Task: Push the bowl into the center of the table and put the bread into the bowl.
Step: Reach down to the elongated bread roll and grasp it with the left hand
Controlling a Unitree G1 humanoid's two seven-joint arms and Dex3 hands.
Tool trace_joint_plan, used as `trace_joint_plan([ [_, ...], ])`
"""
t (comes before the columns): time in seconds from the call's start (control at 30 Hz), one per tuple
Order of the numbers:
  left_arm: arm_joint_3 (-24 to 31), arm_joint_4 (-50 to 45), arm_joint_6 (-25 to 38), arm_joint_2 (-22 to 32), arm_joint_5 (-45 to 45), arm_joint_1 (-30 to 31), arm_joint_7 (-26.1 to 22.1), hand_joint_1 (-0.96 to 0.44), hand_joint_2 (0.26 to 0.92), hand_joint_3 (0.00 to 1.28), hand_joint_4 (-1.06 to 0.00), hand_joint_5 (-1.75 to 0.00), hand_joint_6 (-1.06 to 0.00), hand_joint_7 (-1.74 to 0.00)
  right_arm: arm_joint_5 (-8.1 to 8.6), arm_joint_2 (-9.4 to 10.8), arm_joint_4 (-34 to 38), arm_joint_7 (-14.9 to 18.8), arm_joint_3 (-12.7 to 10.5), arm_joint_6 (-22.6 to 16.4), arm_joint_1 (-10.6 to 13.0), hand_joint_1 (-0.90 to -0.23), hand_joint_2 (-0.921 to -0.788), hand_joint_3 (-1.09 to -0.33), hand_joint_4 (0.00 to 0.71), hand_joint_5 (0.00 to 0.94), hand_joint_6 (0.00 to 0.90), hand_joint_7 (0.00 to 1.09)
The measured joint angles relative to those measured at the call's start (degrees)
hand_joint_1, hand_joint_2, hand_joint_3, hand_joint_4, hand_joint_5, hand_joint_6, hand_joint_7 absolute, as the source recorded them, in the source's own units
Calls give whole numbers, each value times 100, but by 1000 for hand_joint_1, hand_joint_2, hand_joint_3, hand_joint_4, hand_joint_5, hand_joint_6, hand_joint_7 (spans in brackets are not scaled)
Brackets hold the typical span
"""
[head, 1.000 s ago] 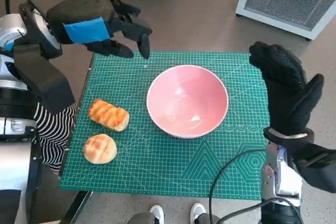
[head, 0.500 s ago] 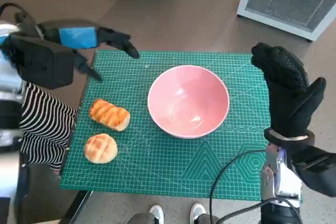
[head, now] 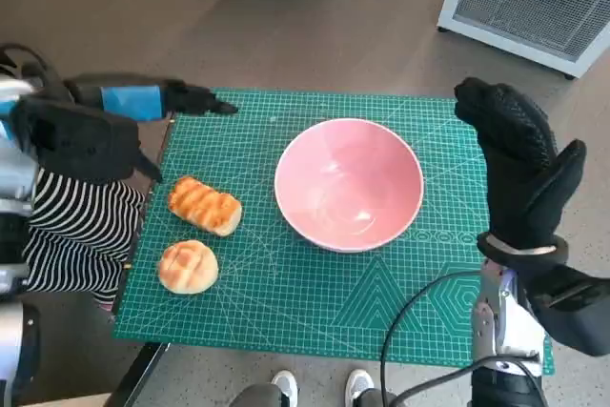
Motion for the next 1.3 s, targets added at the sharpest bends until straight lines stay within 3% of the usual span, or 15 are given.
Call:
trace_joint_plan([
  [0.63, -257, 470, -492, -171, 633, 653, 879, -190, 649, 37, -47, -10, -178, -27, 34, 24, 12, 5, 40, 16, 106, -680, -921, -639, 162, 2, 96, 464],
  [1.0, -347, 903, -870, -351, 732, 721, 1472, -137, 655, 19, -122, -13, -230, -20, 65, 15, -28, 14, 42, 99, 165, -681, -921, -639, 157, 1, 88, 463],
  [1.3, -585, 1211, -1060, -558, 993, 818, 1821, -177, 666, 13, -146, -5, -258, -11, 67, 6, -80, 16, 38, 159, 190, -688, -921, -645, 158, 1, 86, 464],
])
